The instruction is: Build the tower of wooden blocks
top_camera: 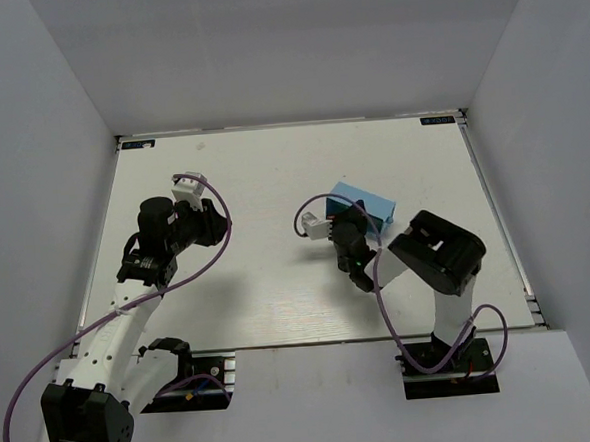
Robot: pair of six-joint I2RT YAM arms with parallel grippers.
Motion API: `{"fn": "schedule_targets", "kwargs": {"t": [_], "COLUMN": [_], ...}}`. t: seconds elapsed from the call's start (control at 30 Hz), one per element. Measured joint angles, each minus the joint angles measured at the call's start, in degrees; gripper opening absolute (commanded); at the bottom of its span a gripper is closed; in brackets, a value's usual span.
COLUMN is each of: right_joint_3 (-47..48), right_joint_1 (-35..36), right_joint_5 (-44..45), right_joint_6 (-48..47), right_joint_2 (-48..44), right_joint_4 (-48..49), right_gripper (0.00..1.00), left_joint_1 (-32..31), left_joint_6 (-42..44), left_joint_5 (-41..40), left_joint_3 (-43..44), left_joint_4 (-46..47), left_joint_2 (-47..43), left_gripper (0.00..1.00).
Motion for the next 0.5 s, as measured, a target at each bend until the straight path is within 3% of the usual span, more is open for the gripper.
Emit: {"fn": "schedule_targets", "kwargs": {"t": [0.07,0.3,0.5], "right_joint_3": [-0.7,-1.9,-4.2], "right_joint_1": [1.0,3.0,4.7], "right_joint_5": [0.8,2.8,3.3], "right_joint_6": [-4.9,-18.1,-19.4], "right_joint_2": [3.6,10.3,8.0], "right_joint_4": [3.1,9.9,10.6], "right_gripper": [0.08,0.59,0.78], "left_joint_1": [0.0,0.0,0.0], "left_joint_6": [0.0,0.0,0.0], "left_joint_5": [0.0,-0.1,-0.1], "left_joint_3": [0.0,0.0,0.0], "left_joint_4": [0.0,0.0,0.0], "left_joint_2": [0.0,0.0,0.0], "left_gripper": [0.44,0.46,0.47]}}
